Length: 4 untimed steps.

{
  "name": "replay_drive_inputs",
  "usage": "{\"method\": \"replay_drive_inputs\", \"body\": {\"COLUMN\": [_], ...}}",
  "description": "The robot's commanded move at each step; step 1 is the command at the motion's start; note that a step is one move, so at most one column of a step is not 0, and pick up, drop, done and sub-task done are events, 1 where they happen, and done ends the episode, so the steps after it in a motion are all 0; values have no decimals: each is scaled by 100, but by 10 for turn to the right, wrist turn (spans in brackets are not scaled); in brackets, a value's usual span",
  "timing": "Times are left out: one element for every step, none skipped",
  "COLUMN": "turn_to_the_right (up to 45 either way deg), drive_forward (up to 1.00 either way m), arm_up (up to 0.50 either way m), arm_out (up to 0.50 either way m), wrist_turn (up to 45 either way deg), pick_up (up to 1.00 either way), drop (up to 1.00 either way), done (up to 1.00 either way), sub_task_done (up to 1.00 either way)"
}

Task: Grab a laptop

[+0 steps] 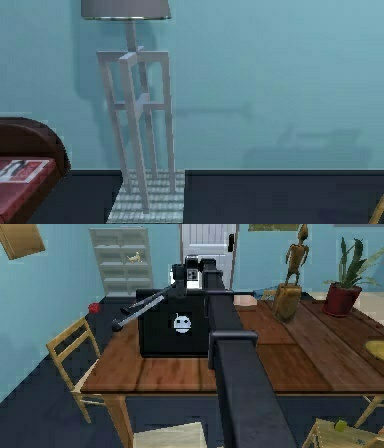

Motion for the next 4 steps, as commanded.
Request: {"method": "replay_drive_inputs", "body": {"turn_to_the_right": [0, 0, 0, 0], "drive_forward": [0, 0, 0, 0], "arm_up": [0, 0, -28, 0], "arm_out": [0, 0, 0, 0], "wrist_turn": [450, 360, 0, 0], "pick_up": [0, 0, 0, 100], "drop": [0, 0, 0, 0], "done": [0, 0, 0, 0], "sub_task_done": [0, 0, 0, 0]}}
